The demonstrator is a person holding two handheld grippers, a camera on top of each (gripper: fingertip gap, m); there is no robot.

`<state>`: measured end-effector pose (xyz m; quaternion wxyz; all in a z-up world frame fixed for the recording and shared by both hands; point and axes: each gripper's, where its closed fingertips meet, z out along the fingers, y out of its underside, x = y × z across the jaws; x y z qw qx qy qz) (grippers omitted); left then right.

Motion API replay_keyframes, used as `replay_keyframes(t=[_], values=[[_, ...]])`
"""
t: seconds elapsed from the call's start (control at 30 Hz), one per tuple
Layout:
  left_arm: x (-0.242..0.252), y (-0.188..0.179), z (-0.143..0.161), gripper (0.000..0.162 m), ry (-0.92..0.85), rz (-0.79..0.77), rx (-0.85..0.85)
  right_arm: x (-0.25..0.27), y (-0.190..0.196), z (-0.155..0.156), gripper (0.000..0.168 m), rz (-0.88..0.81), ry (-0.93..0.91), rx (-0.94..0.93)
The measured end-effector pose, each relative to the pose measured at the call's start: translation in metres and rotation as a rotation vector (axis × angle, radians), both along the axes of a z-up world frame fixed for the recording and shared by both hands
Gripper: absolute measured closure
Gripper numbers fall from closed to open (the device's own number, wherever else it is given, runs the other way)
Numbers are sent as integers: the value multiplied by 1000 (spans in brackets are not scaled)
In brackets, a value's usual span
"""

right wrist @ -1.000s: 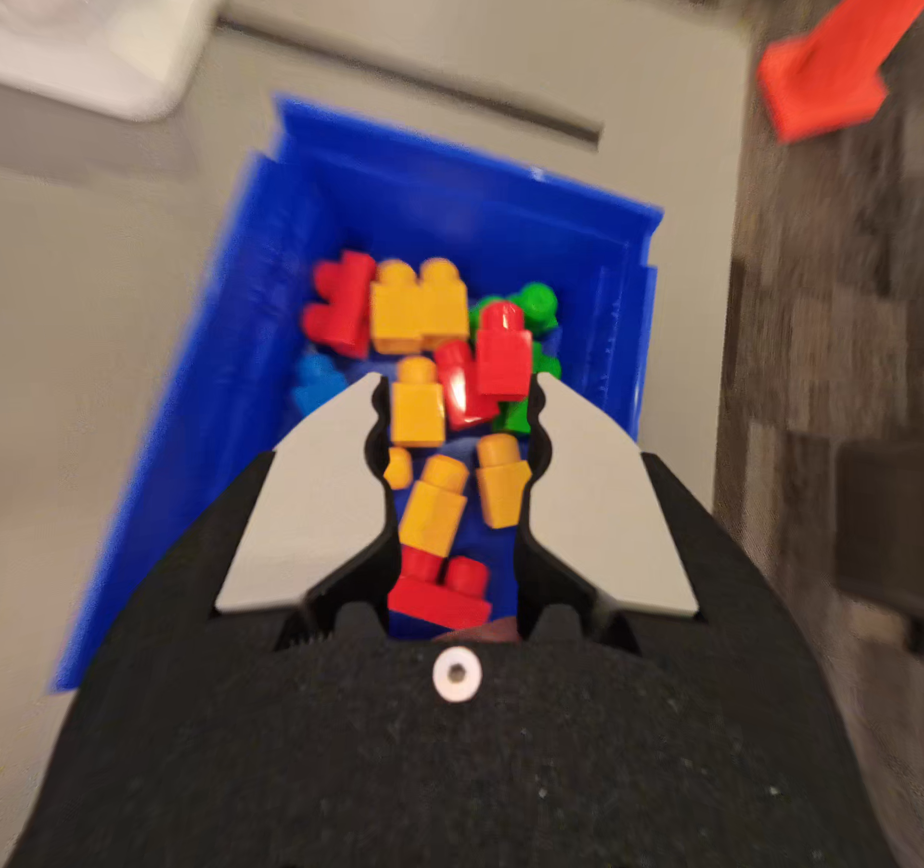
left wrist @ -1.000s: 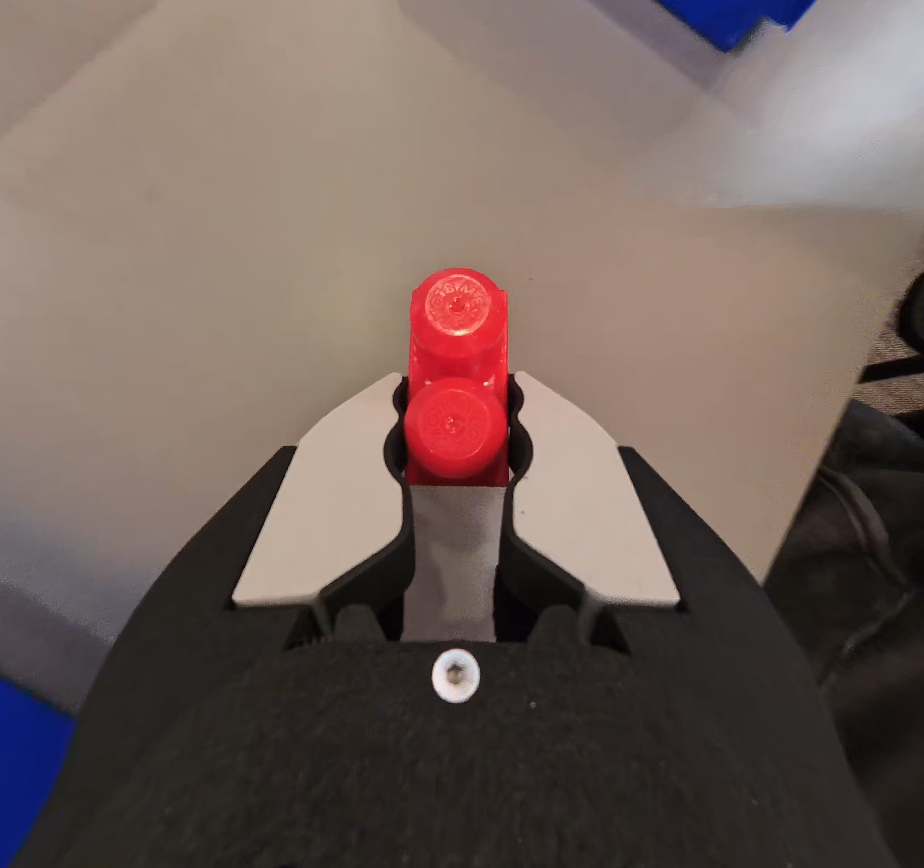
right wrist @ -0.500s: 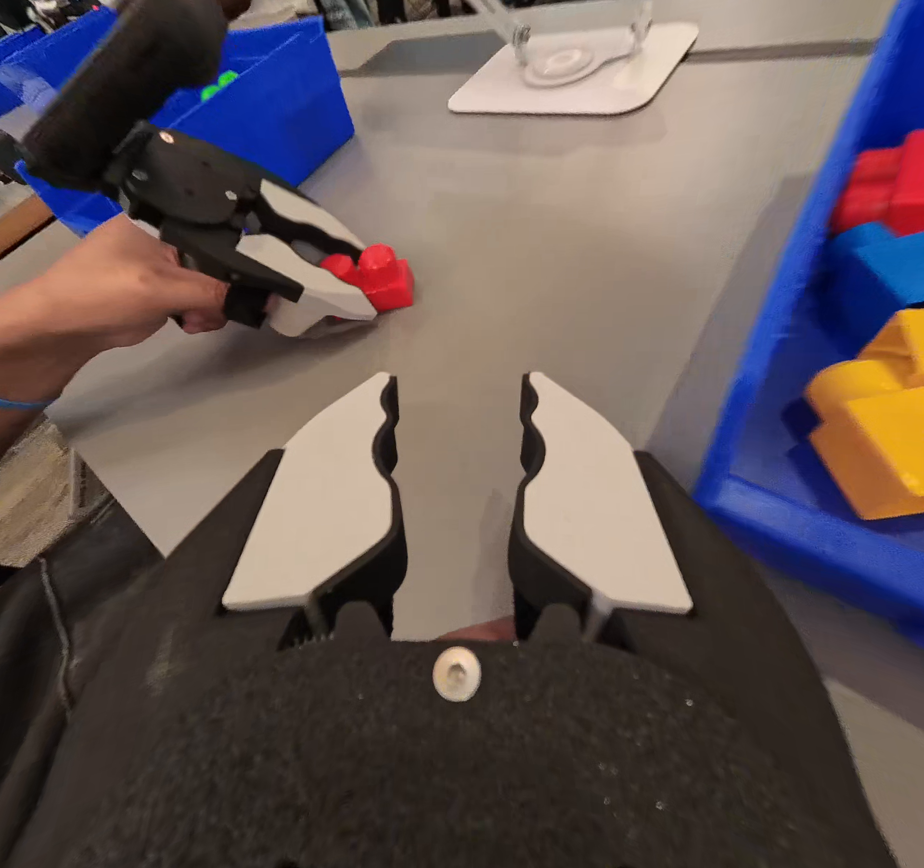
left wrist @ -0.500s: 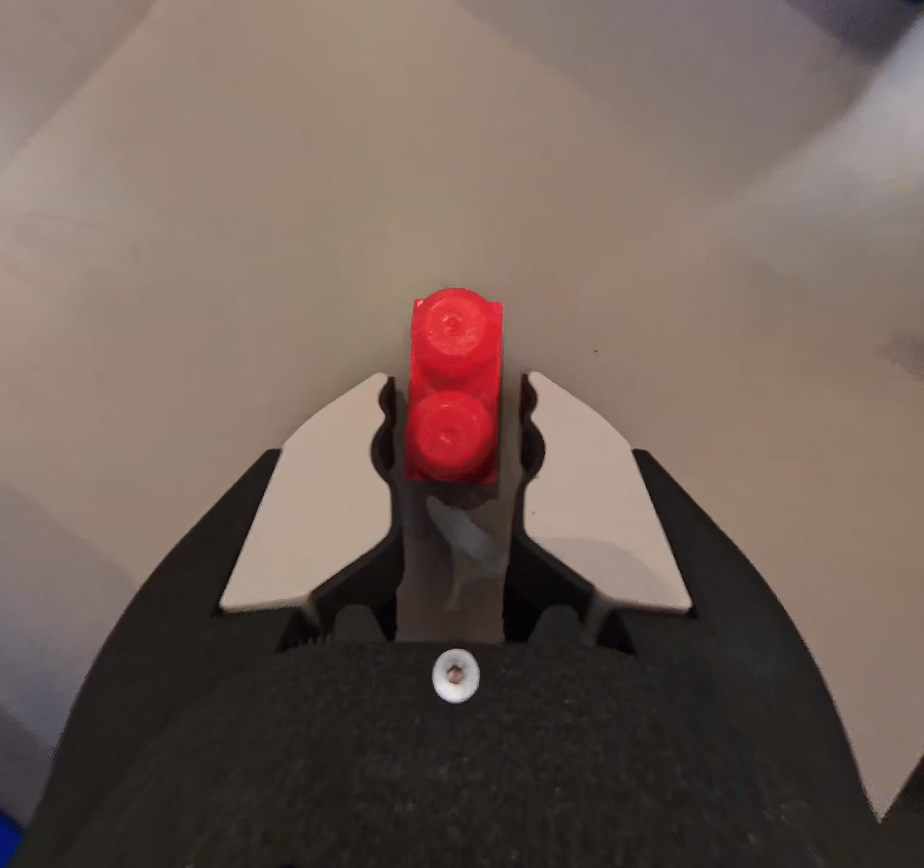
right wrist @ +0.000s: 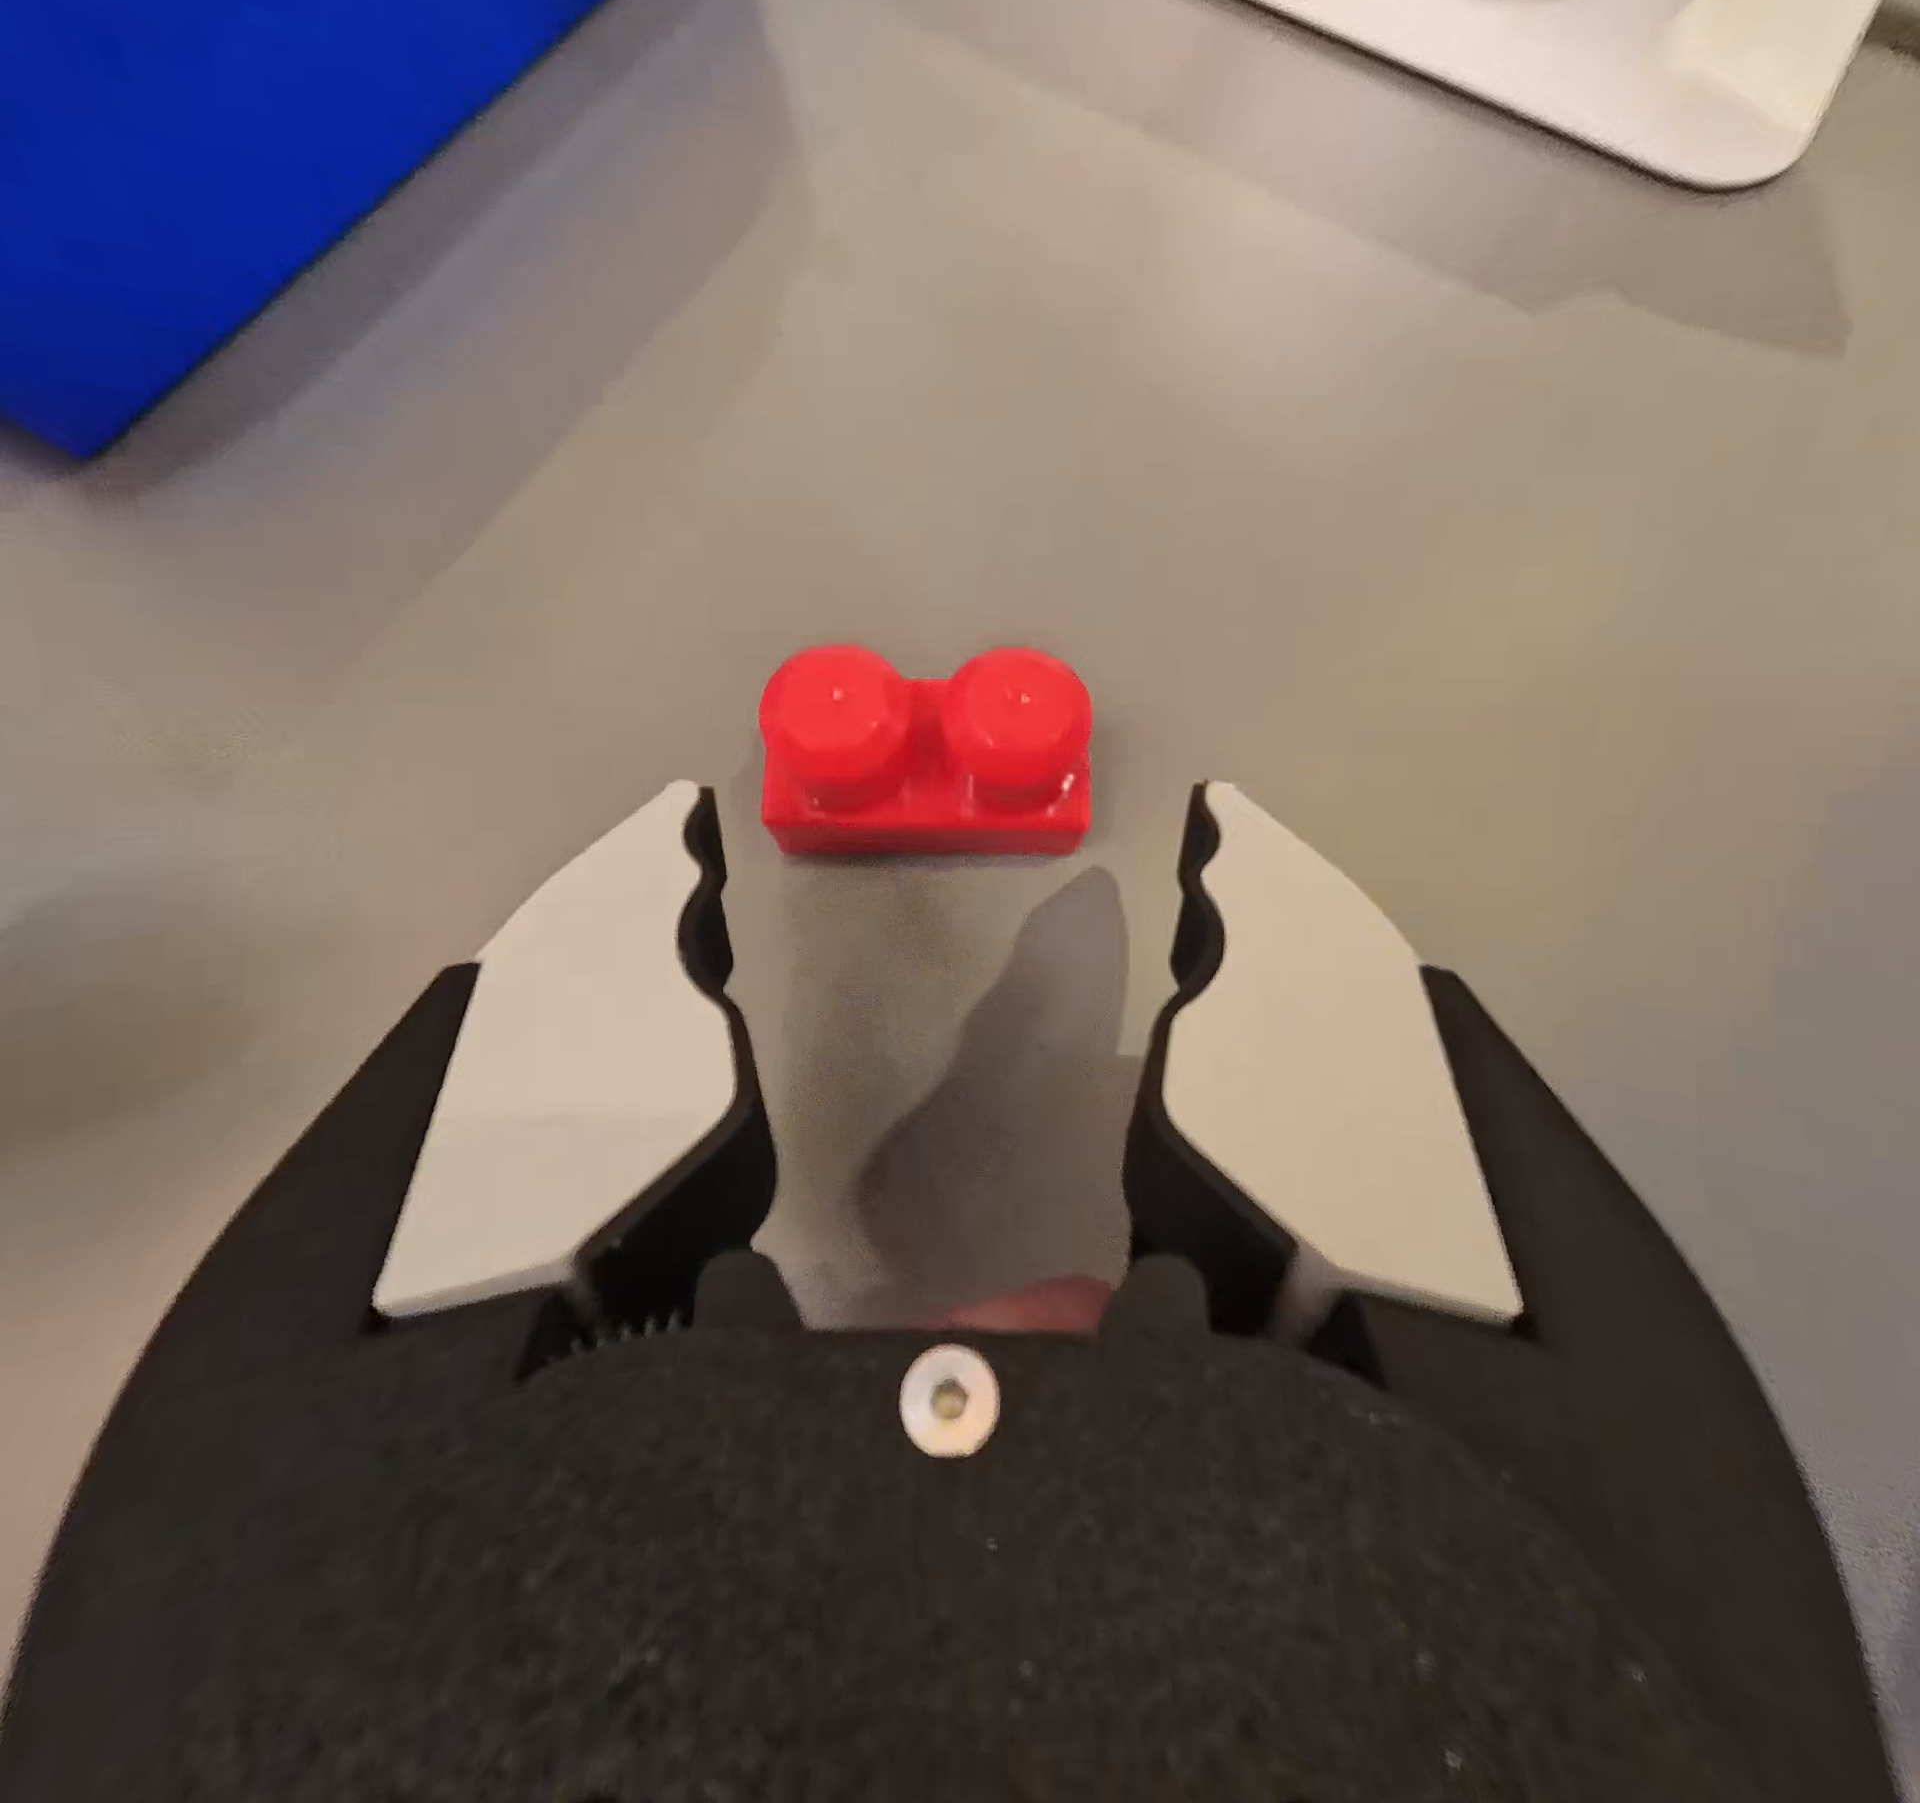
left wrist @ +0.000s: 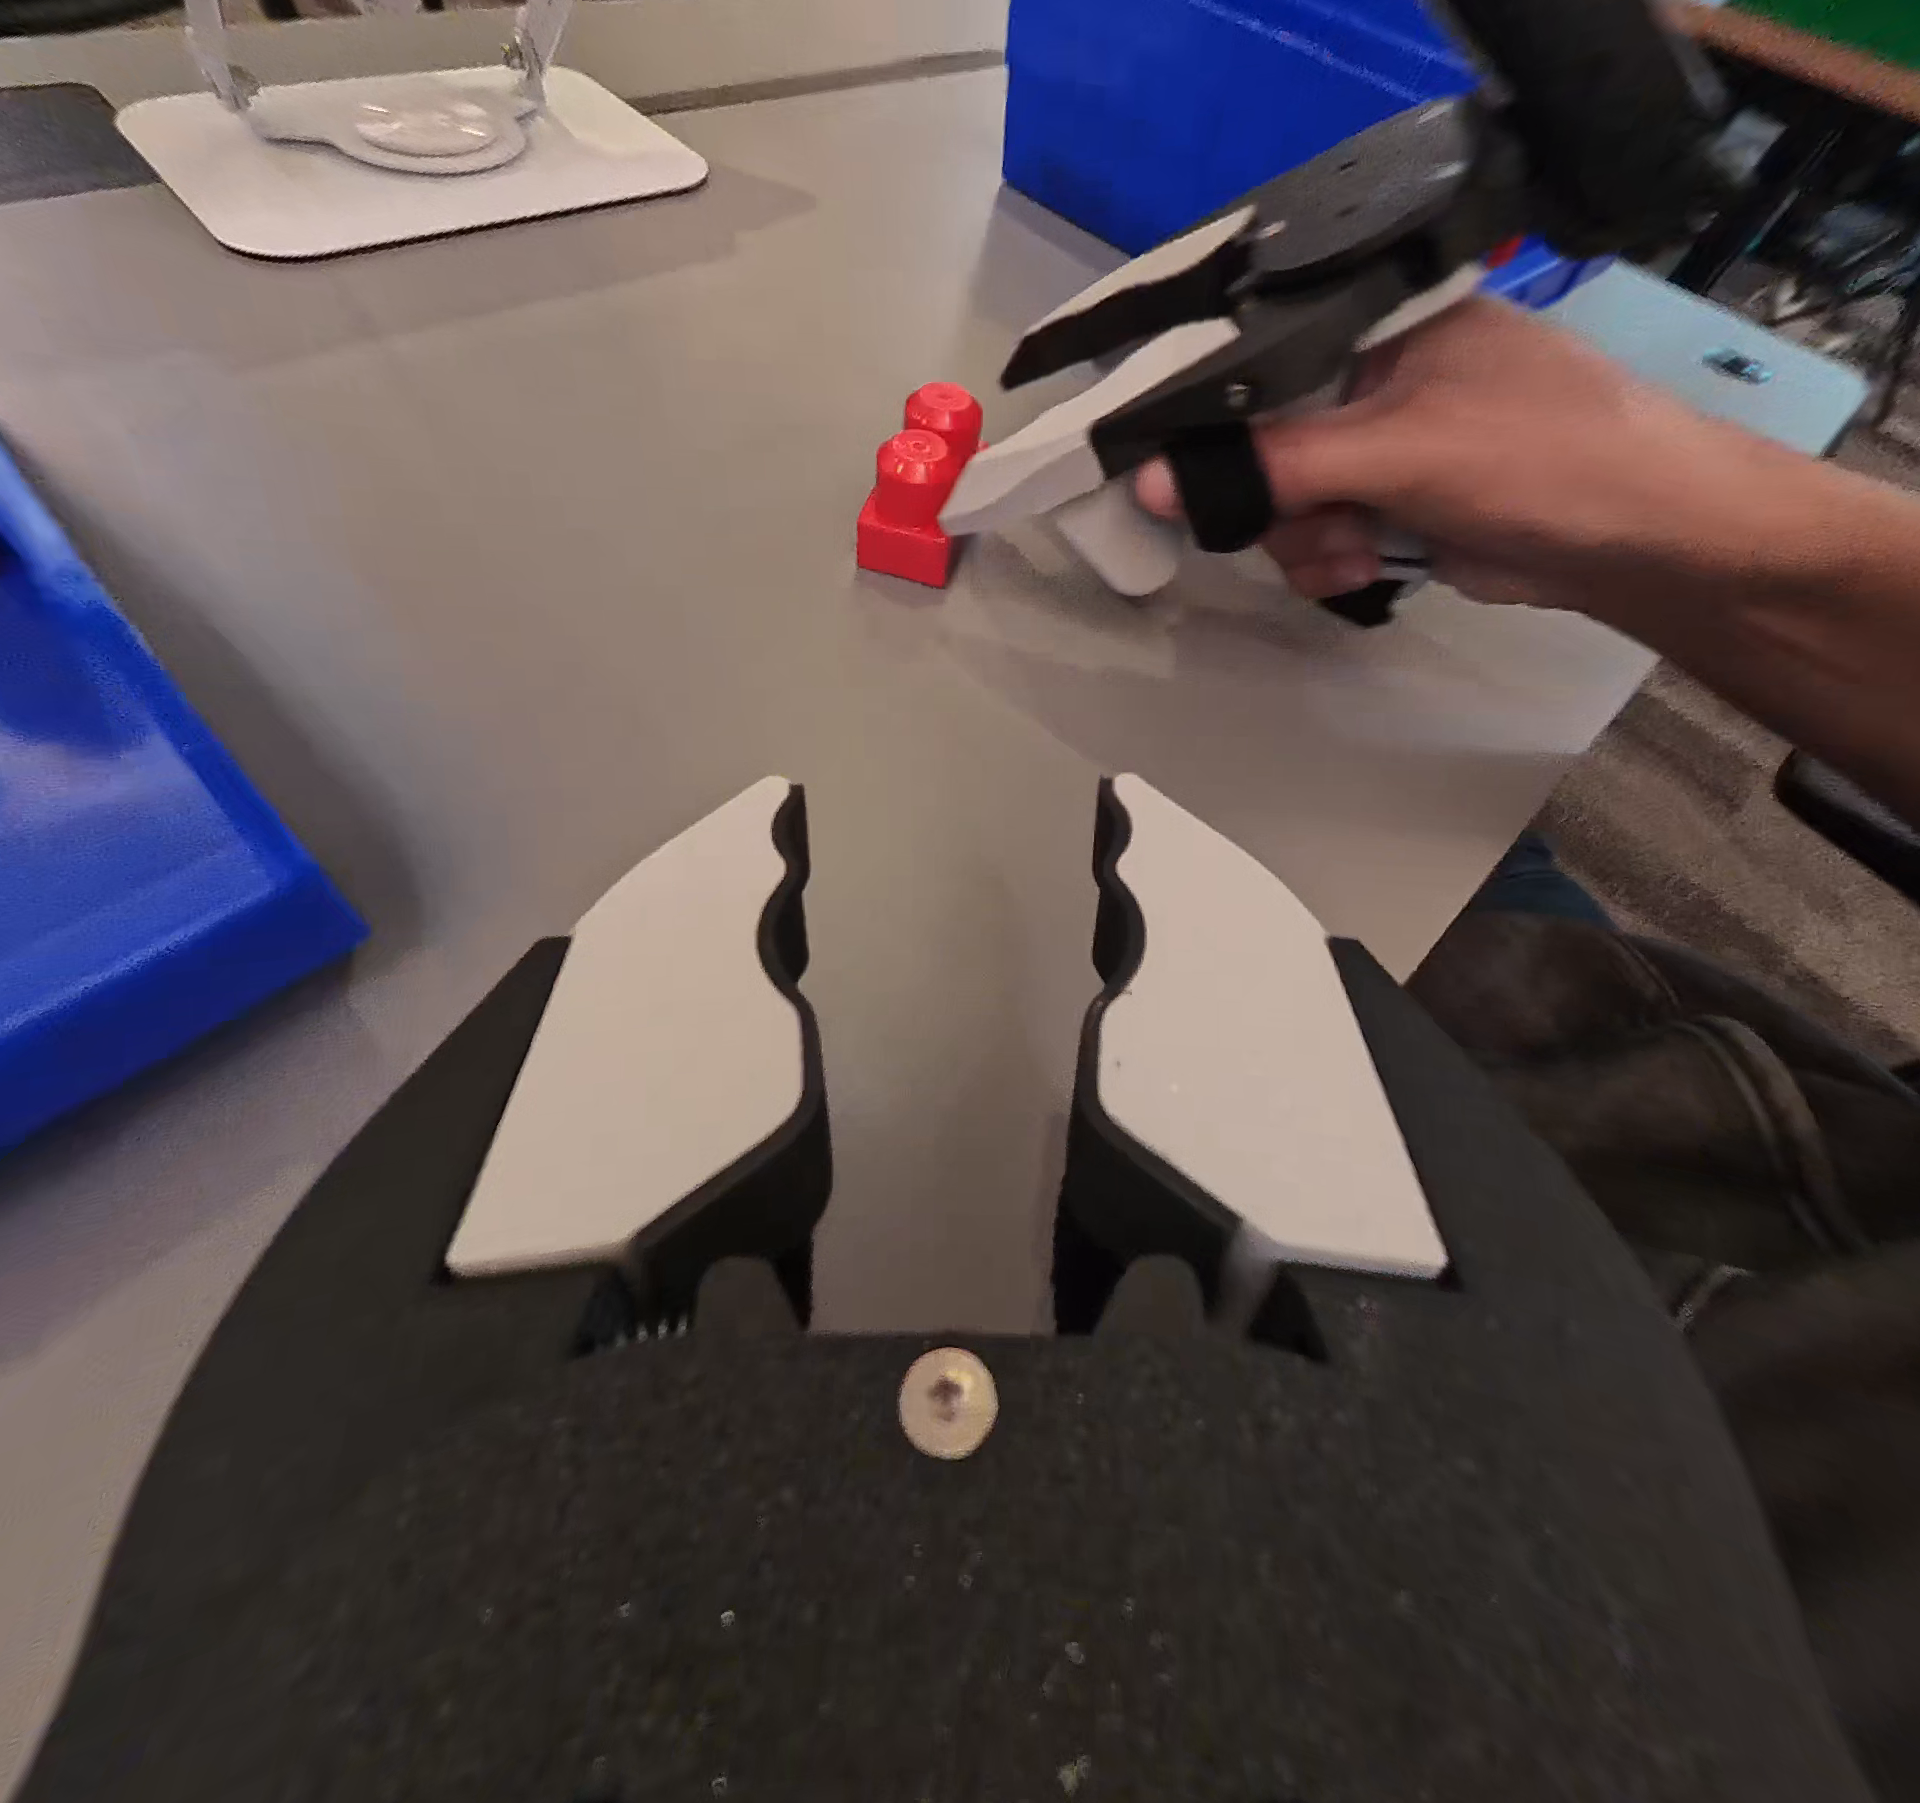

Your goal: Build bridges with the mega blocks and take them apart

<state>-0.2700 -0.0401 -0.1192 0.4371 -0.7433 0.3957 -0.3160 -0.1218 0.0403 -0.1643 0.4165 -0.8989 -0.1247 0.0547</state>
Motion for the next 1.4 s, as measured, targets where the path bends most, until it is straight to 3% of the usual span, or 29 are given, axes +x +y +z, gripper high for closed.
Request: replay_keyframes(t=[0.17,0.2,0.27,0.33,0.43,0.57,0.67,0.8,0.93,1.03,1.17,1.27,1.4], values=[[-7,-6,-4,109,-69,-59,-98,-9,12,-25,84,1,35,-112],[-8,-5,-5,110,-70,-62,-99,-11,14,-23,94,7,52,-108],[-12,-4,-8,110,-62,-56,-87,-7,17,-7,95,16,19,-32],[-16,-3,-12,111,-32,-47,-71,-4,15,28,95,64,5,60],[-20,-3,-11,111,-15,-32,-39,29,1,118,95,41,-18,278],[-20,-8,-1,111,-66,-37,-57,128,-45,236,95,-156,-104,560],[-18,-14,0,111,-99,-56,-105,221,-79,263,95,-366,-120,623],[-17,-17,-4,111,-112,-66,-150,301,-93,207,95,-504,-152,343],[-17,-19,-7,111,-101,-66,-164,333,-89,129,95,-541,-207,13],[-17,-20,-8,111,-93,-65,-160,354,-85,88,95,-587,-290,-128],[-19,-22,-9,111,-80,-64,-152,373,-91,50,95,-586,-472,-309],[-20,-22,-11,110,-69,-65,-156,371,-87,27,94,-590,-392,-349],[-22,-23,-14,110,-61,-70,-164,375,-85,25,91,-643,-264,-321]])
